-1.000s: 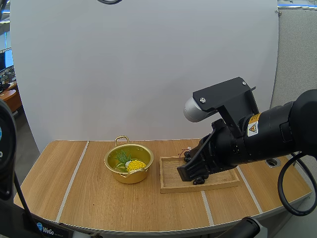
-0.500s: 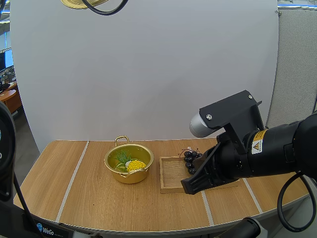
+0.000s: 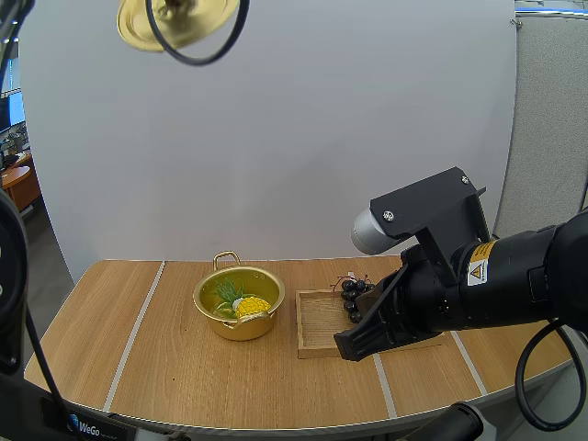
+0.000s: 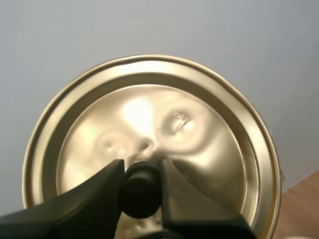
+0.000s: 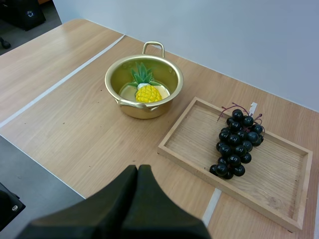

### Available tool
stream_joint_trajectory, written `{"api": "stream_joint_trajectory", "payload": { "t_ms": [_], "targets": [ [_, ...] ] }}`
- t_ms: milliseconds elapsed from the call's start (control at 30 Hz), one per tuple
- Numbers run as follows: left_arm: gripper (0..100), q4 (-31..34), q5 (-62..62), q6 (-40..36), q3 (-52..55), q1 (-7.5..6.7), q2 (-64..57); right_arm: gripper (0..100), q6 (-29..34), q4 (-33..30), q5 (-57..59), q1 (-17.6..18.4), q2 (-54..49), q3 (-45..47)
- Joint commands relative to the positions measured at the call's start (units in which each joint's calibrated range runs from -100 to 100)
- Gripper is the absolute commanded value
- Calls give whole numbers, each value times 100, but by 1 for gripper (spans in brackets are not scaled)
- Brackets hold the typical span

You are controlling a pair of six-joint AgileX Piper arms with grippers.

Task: Open the pot, put the pineapple inside, and close it

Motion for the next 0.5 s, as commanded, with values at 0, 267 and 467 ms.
{"api": "stream_joint_trajectory", "payload": {
  "t_ms": [0, 267, 467],
  "targets": [
    [0, -129, 0, 103, 504, -6, -20, 0, -31, 21, 0, -21, -60, 25],
    [0, -378, 0, 327, 1849, -6, 108, 0, -31, 21, 0, -21, -60, 25],
    [0, -658, 0, 415, 2588, -6, 552, 0, -31, 21, 0, -49, -60, 25]
  ]
}}
